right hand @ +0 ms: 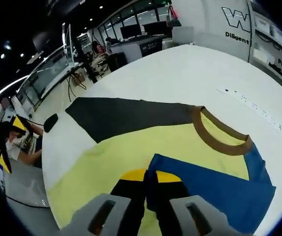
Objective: Fold the garment on the visible template until the final outline fits inside the template.
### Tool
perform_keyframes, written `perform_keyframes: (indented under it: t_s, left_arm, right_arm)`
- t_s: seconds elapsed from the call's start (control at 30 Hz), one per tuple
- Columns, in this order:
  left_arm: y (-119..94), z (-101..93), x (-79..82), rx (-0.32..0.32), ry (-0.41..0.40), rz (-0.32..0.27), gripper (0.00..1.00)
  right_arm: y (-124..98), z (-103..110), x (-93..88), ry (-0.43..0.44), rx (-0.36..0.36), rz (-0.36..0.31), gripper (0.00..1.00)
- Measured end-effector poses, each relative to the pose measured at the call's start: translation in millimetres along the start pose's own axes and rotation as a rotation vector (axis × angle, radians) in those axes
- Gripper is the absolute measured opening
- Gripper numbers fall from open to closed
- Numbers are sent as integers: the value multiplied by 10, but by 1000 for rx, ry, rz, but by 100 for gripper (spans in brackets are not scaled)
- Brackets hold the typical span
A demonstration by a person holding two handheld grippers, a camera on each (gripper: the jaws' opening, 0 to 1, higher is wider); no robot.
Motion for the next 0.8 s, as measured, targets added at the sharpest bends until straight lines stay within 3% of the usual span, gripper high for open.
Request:
perform_keyframes:
  t_s: [0.4,0.8]
  left_arm:
    - [9,2,9,5,0,-8,50]
    - [16,-17,16,-1,3,-15,50]
  right_arm:
    - [14,253,48,-19,63,-16,6]
    - [-260,-134,-54,19,-27,-42,7]
Point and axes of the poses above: the point that each gripper's makers call its tool centre point, and the gripper's own axes: y roughly forward along the fingers, z roughly to its left, x roughly out of its top, the point moved 2 cm from there along -y, roughly backward along the fingers, and after that the axes turned 8 degrees about -z, right-handed, at the moved point
